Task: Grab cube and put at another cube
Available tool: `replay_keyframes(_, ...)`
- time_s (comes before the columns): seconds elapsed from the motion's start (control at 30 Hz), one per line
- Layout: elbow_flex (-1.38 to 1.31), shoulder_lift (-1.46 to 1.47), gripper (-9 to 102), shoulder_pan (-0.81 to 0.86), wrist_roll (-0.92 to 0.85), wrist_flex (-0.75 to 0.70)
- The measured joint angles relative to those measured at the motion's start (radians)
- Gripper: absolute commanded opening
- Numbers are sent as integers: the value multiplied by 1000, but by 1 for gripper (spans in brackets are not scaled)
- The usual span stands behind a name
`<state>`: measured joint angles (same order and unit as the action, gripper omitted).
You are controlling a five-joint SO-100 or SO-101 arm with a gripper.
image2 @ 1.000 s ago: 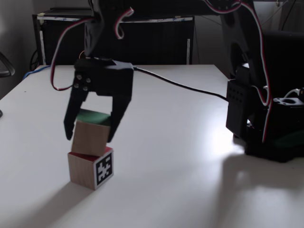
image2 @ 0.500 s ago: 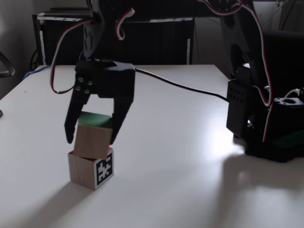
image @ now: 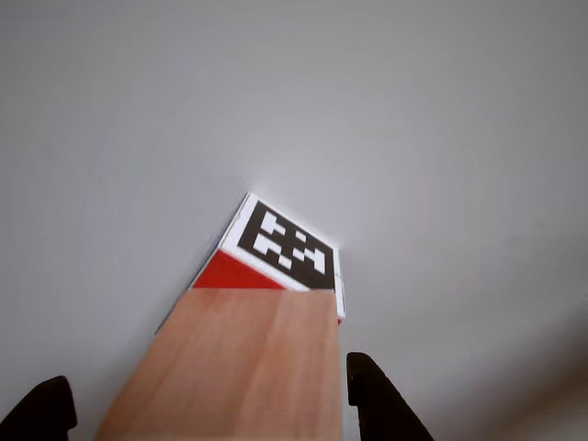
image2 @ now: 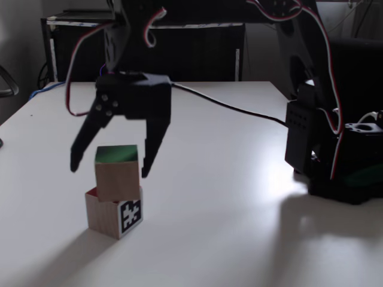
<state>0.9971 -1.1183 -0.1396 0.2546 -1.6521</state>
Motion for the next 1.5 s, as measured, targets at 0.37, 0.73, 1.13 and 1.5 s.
replay_keyframes(0.37,35,-236,47,-80,32,-147)
replay_keyframes(0.73,1017,-1095,43,-114,18,350)
replay_keyframes(1.13,1651,-1555,13,132,-163,703)
replay_keyframes(1.5,1832,-1689,0,147,-213,703)
